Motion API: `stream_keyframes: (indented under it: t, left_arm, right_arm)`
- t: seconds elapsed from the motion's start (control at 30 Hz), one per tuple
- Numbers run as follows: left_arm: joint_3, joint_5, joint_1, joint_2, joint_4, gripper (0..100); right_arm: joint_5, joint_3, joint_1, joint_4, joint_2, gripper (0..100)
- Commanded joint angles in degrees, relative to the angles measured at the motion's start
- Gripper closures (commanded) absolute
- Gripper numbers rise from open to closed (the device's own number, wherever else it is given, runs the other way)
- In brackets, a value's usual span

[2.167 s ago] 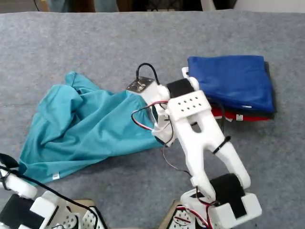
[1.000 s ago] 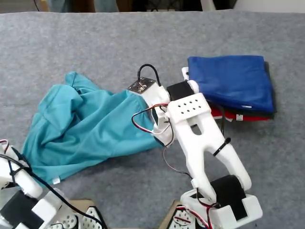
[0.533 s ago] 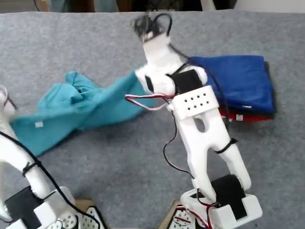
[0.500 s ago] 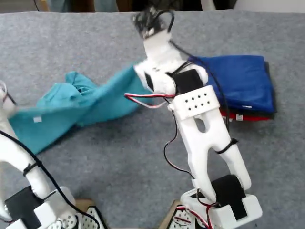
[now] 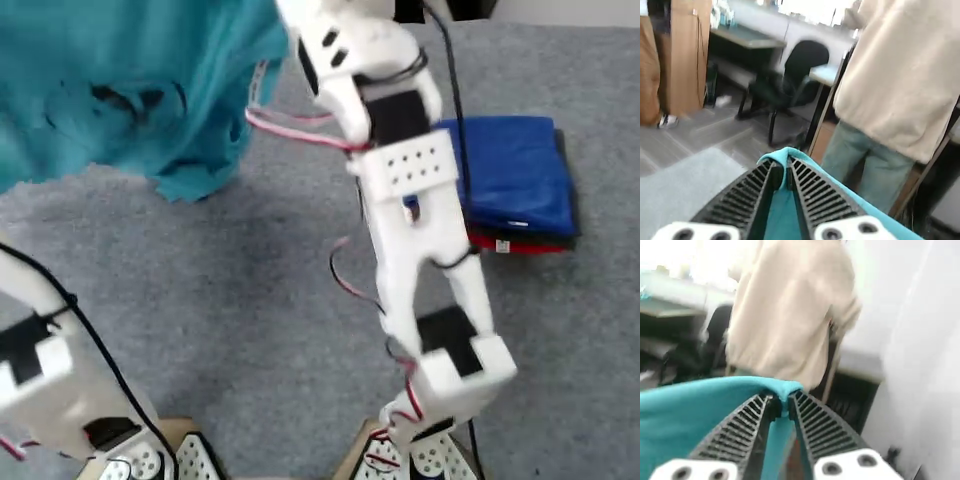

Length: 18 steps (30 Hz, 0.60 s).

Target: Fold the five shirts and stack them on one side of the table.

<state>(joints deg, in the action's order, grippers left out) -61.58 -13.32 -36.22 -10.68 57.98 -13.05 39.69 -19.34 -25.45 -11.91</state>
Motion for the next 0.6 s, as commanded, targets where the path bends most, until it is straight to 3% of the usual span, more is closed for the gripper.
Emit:
stream_keyframes:
  t: [0.0,0.17,0.4,0.57]
  left_arm:
    - [-13.2,-0.1,-0.2,-7.0,-0.2,97]
    - [-16.7,-0.1,-0.3,-13.3,7.0,97]
    - [-16.3,0.9,2.7,-16.1,-4.8,97]
    - [-16.4,7.2,6.9,-15.8,-10.9,97]
  right_arm:
    - [-5.7,19.6,1.3,-9.1,-7.9,98.4]
    - [-7.4,35.5,2.0,-23.4,-18.2,98.4]
    - [-8.2,45.4,3.2,-11.3,-30.0,98.4]
    - [-19.1,45.4,3.0,-5.4,-32.2,98.4]
